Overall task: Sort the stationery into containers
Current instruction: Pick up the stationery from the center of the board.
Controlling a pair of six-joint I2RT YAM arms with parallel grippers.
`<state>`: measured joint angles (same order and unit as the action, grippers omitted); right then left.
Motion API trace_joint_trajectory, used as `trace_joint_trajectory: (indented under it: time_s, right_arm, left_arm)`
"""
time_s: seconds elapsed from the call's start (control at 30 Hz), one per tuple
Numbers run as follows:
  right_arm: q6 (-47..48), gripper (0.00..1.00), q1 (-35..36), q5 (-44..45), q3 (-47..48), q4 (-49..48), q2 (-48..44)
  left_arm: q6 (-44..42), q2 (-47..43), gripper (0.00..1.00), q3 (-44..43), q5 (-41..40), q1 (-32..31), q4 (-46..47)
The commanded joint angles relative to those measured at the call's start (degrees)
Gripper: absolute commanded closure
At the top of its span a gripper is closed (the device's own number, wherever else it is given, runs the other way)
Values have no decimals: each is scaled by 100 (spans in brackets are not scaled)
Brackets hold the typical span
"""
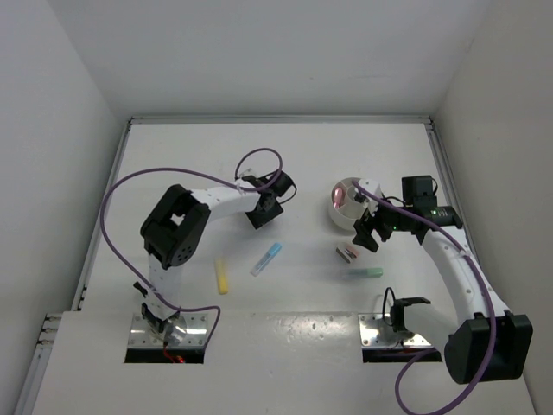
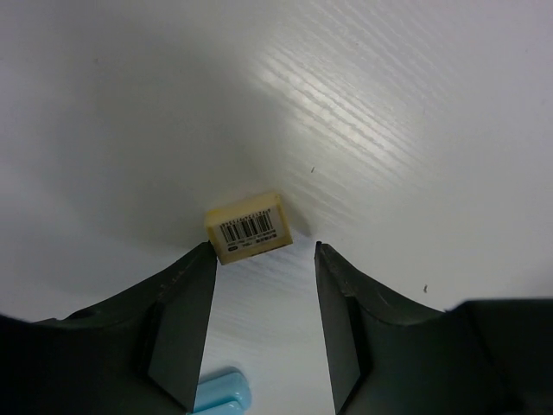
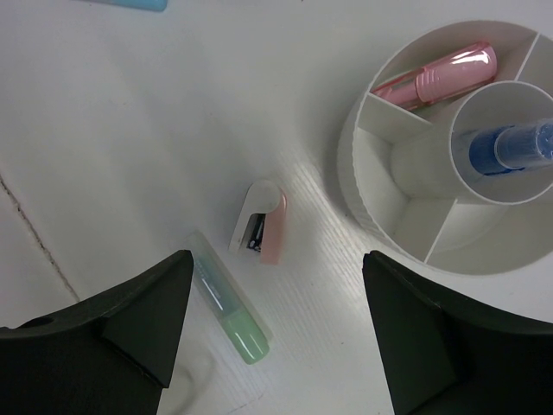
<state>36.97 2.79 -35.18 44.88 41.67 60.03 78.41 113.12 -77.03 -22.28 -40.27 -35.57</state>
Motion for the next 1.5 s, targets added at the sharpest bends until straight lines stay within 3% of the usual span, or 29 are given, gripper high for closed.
trace_joint_trajectory:
  time_s: [0.0,0.3,0.6,1.07,1.13,1.2,1.3,1.4,1.47]
  right_arm:
    - [161,20,29,-244,64,-80,-97]
    - [161,20,29,-244,64,-80,-97]
    - [214,20,29,-296,64,-27,-263]
    - [267,20,29,-464,64,78,-422]
    - [267,20,29,-464,64,78,-422]
    - [267,20,29,-464,64,78,-422]
    - [267,20,29,-464,64,78,-422]
    - [267,20,29,-464,64,78,-422]
    - [267,20,29,-464,64,78,-422]
  left_arm:
    - [-54,131,45,-242,-4,-60,-46]
    - [60,131,45,-242,-13,98,-169]
    - [113,527,45,-874,-74,98,-1083]
    - [254,694,46,-1050,-364,204,-1277]
    - [254,694,50,-1050,-364,204,-1277]
    - [254,747,61,-1050,-364,204,-1277]
    - [254,747,89,-1103,-312,204,-1277]
    - [70,581,100,-1103,-259,204,-1277]
    - [-307,370,100,-1164,-155,204,-1067]
